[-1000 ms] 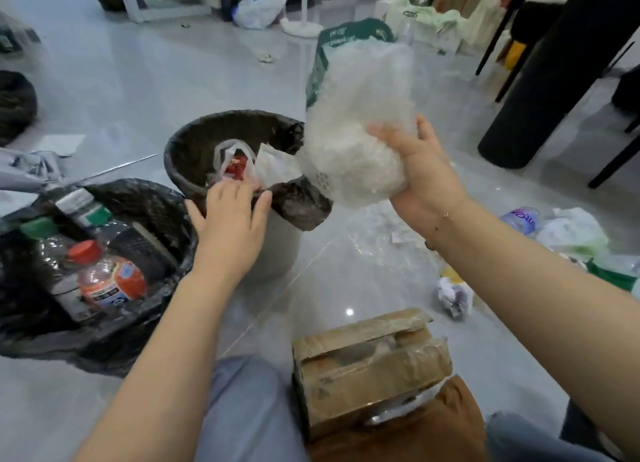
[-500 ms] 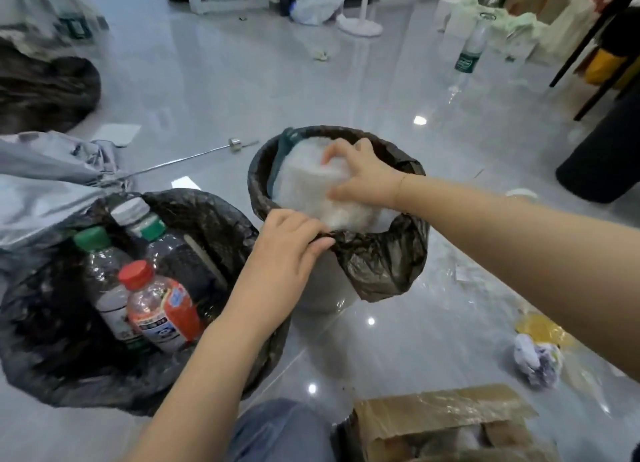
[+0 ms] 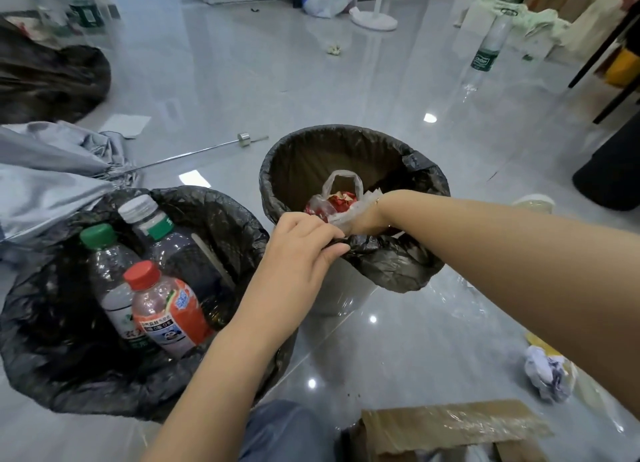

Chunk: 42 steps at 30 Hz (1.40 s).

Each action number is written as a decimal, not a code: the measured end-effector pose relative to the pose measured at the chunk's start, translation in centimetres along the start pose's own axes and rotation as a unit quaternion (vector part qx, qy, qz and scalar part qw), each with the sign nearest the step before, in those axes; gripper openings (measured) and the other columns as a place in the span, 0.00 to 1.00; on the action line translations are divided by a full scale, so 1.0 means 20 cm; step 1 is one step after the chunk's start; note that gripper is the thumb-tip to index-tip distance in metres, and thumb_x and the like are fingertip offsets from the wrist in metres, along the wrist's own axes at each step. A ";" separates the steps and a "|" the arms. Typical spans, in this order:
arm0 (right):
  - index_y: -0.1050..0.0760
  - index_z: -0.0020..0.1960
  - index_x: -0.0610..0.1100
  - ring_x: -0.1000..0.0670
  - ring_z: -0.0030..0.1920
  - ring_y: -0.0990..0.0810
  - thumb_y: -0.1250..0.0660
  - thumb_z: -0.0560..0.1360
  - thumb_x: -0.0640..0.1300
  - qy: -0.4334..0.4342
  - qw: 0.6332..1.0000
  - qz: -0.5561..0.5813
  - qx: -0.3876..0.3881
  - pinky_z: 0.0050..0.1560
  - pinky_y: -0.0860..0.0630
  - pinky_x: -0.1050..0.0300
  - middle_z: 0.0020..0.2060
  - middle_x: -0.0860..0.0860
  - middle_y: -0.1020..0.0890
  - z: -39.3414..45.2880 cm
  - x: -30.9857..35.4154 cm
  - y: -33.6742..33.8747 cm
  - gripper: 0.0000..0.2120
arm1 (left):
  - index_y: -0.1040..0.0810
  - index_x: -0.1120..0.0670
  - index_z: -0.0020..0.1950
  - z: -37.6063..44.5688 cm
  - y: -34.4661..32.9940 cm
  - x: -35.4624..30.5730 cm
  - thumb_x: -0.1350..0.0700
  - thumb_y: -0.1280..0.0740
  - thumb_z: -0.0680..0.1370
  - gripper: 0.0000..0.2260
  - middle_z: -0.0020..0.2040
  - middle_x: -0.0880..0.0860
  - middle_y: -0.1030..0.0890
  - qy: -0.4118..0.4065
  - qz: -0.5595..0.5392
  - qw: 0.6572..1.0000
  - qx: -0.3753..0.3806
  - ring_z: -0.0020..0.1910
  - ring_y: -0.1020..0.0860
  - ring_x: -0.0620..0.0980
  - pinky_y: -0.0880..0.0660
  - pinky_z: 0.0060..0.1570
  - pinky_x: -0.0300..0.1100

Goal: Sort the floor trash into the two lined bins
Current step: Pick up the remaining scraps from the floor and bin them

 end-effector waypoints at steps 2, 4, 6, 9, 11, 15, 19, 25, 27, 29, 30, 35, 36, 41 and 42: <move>0.35 0.69 0.50 0.45 0.69 0.35 0.49 0.82 0.53 0.016 0.997 0.073 0.010 0.67 0.39 0.57 0.67 0.46 0.31 0.00 -0.02 -0.01 0.17 | 0.19 0.53 0.54 0.00 0.00 0.00 0.51 0.38 0.80 0.11 0.49 0.44 0.23 -0.002 0.000 1.000 -0.003 0.55 0.35 0.42 0.43 0.58 0.24; 0.32 0.69 0.54 0.47 0.71 0.36 0.44 0.77 0.60 0.042 0.984 0.173 0.008 0.72 0.42 0.51 0.69 0.48 0.31 -0.03 -0.04 -0.01 0.22 | 0.20 0.54 0.53 0.00 -0.01 0.00 0.51 0.38 0.80 0.10 0.49 0.44 0.24 -0.002 0.002 1.000 -0.007 0.55 0.35 0.42 0.43 0.59 0.23; 0.36 0.74 0.51 0.49 0.74 0.40 0.41 0.80 0.51 0.055 0.952 0.295 -0.058 0.74 0.45 0.53 0.74 0.51 0.36 -0.12 -0.08 0.03 0.23 | 0.20 0.54 0.52 0.00 -0.02 -0.02 0.52 0.37 0.80 0.09 0.48 0.46 0.23 0.007 0.002 1.000 -0.011 0.55 0.35 0.43 0.43 0.58 0.25; 0.34 0.72 0.45 0.52 0.71 0.32 0.40 0.80 0.37 0.081 0.864 0.474 -0.149 0.70 0.39 0.61 0.69 0.49 0.28 -0.29 -0.20 0.09 0.21 | 0.20 0.55 0.49 0.00 -0.07 -0.06 0.52 0.35 0.79 0.08 0.46 0.48 0.23 0.023 0.001 0.999 -0.026 0.53 0.34 0.46 0.37 0.58 0.34; 0.32 0.70 0.45 0.51 0.66 0.27 0.42 0.80 0.39 0.105 0.786 0.588 -0.156 0.69 0.34 0.56 0.64 0.48 0.23 -0.41 -0.27 0.08 0.19 | 0.21 0.56 0.47 0.00 -0.11 -0.11 0.52 0.35 0.79 0.08 0.45 0.48 0.23 0.037 0.004 0.999 -0.033 0.52 0.35 0.46 0.33 0.57 0.43; 0.30 0.68 0.43 0.47 0.63 0.24 0.45 0.81 0.39 0.119 0.646 0.732 -0.181 0.66 0.29 0.51 0.62 0.45 0.21 -0.60 -0.37 -0.03 0.16 | 0.21 0.50 0.54 -0.01 -0.13 -0.25 0.42 0.41 0.78 0.16 0.54 0.46 0.22 0.107 0.034 0.992 -0.058 0.60 0.32 0.49 0.41 0.71 0.61; 0.28 0.64 0.41 0.46 0.61 0.22 0.43 0.80 0.40 0.112 0.511 0.836 -0.167 0.64 0.28 0.50 0.60 0.43 0.20 -0.79 -0.43 -0.22 0.14 | 0.22 0.48 0.58 -0.04 -0.08 -0.46 0.45 0.37 0.79 0.12 0.61 0.43 0.24 0.123 0.035 0.983 -0.129 0.68 0.33 0.47 0.60 0.73 0.52; 0.29 0.67 0.39 0.45 0.61 0.22 0.45 0.81 0.42 0.016 0.506 0.839 -0.198 0.62 0.27 0.49 0.60 0.43 0.21 -1.06 -0.46 -0.52 0.17 | 0.22 0.50 0.58 -0.16 -0.10 -0.65 0.56 0.35 0.79 0.08 0.56 0.46 0.20 0.148 -0.317 0.934 -0.067 0.54 0.23 0.37 0.32 0.52 0.24; 0.29 0.66 0.39 0.45 0.61 0.22 0.45 0.81 0.42 -0.005 0.518 0.830 -0.207 0.62 0.27 0.50 0.60 0.43 0.21 -1.17 -0.45 -0.61 0.16 | 0.23 0.47 0.56 -0.22 -0.13 -0.68 0.55 0.35 0.80 0.07 0.55 0.46 0.19 0.200 -0.399 0.895 0.001 0.54 0.22 0.38 0.28 0.55 0.30; 0.28 0.66 0.40 0.45 0.59 0.21 0.44 0.81 0.42 -0.029 0.537 0.818 -0.205 0.60 0.25 0.51 0.58 0.43 0.19 -1.25 -0.46 -0.68 0.15 | 0.23 0.46 0.55 -0.27 -0.17 -0.70 0.55 0.36 0.80 0.06 0.55 0.47 0.19 0.228 -0.433 0.871 0.047 0.56 0.22 0.43 0.26 0.61 0.42; 0.28 0.66 0.40 0.46 0.58 0.21 0.43 0.81 0.42 -0.043 0.552 0.808 -0.202 0.59 0.25 0.51 0.57 0.44 0.19 -1.27 -0.47 -0.70 0.15 | 0.23 0.46 0.55 -0.28 -0.18 -0.71 0.55 0.36 0.80 0.06 0.55 0.47 0.20 0.229 -0.439 0.866 0.067 0.56 0.22 0.44 0.26 0.63 0.47; 0.28 0.65 0.41 0.47 0.57 0.21 0.42 0.81 0.44 -0.096 0.641 0.737 -0.190 0.56 0.24 0.53 0.58 0.46 0.19 -1.29 -0.54 -0.80 0.14 | 0.23 0.44 0.54 -0.27 -0.29 -0.75 0.54 0.36 0.80 0.06 0.57 0.46 0.21 0.226 -0.415 0.866 0.164 0.57 0.23 0.43 0.27 0.63 0.46; 0.27 0.64 0.41 0.48 0.57 0.21 0.42 0.81 0.44 -0.105 0.651 0.729 -0.184 0.55 0.23 0.53 0.57 0.46 0.19 -1.27 -0.57 -0.82 0.14 | 0.23 0.46 0.56 -0.26 -0.33 -0.75 0.55 0.37 0.80 0.07 0.57 0.47 0.21 0.228 -0.405 0.868 0.176 0.57 0.23 0.43 0.27 0.62 0.43; 0.24 0.60 0.39 0.47 0.53 0.20 0.39 0.79 0.41 -0.185 0.699 0.664 -0.193 0.55 0.23 0.52 0.53 0.45 0.19 -1.09 -0.82 -0.93 0.12 | 0.22 0.50 0.59 -0.14 -0.60 -0.72 0.58 0.37 0.79 0.10 0.55 0.47 0.21 0.241 -0.338 0.877 0.240 0.51 0.24 0.43 0.29 0.50 0.37; 0.24 0.59 0.39 0.47 0.51 0.21 0.38 0.78 0.39 -0.196 0.726 0.628 -0.201 0.52 0.22 0.53 0.52 0.44 0.19 -1.06 -0.85 -0.97 0.11 | 0.22 0.50 0.58 -0.12 -0.64 -0.71 0.58 0.36 0.79 0.09 0.55 0.47 0.21 0.239 -0.323 0.880 0.254 0.52 0.23 0.43 0.27 0.50 0.38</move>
Point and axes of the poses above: each hand's wrist, its own z-axis towards the middle knuckle, its own y-axis out of the back of the hand, x = y × z, the point moved 1 cm from there along z, towards the middle knuckle
